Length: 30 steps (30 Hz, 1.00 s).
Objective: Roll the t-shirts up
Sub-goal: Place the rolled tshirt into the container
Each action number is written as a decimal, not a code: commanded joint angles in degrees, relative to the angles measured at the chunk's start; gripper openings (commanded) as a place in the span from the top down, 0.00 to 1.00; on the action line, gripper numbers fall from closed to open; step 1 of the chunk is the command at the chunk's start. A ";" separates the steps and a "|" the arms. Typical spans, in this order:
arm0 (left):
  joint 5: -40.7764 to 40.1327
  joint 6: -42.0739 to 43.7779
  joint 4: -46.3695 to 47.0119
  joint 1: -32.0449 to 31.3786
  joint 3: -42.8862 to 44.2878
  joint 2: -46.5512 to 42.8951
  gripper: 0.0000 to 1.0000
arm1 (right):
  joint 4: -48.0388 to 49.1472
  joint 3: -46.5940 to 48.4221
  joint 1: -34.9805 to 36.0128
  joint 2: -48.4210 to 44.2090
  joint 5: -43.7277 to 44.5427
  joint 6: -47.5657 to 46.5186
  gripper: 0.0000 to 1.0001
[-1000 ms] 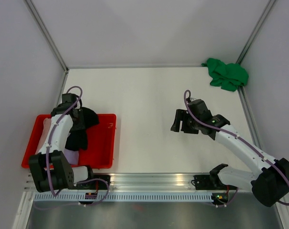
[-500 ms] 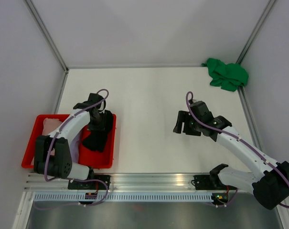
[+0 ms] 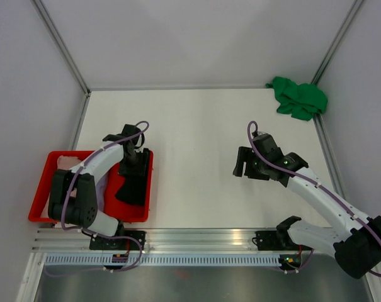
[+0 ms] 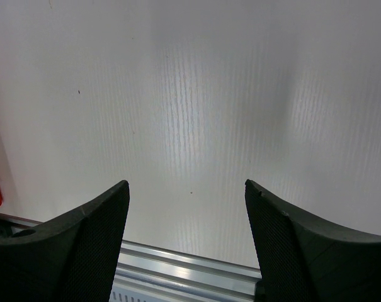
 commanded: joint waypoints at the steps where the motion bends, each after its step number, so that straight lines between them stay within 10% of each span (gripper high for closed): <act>1: 2.50 -1.47 -3.20 -0.03 4.22 0.81 0.37 | -0.57 3.41 -0.14 0.93 1.49 -1.45 0.20; 17: 11.46 -6.39 -14.11 2.17 6.18 3.73 0.45 | 3.73 6.67 -0.05 4.00 -1.67 -2.77 0.14; 30: 10.41 -6.57 -14.19 2.60 7.48 -3.93 0.00 | 12.44 15.36 5.92 16.57 -4.83 -4.79 0.12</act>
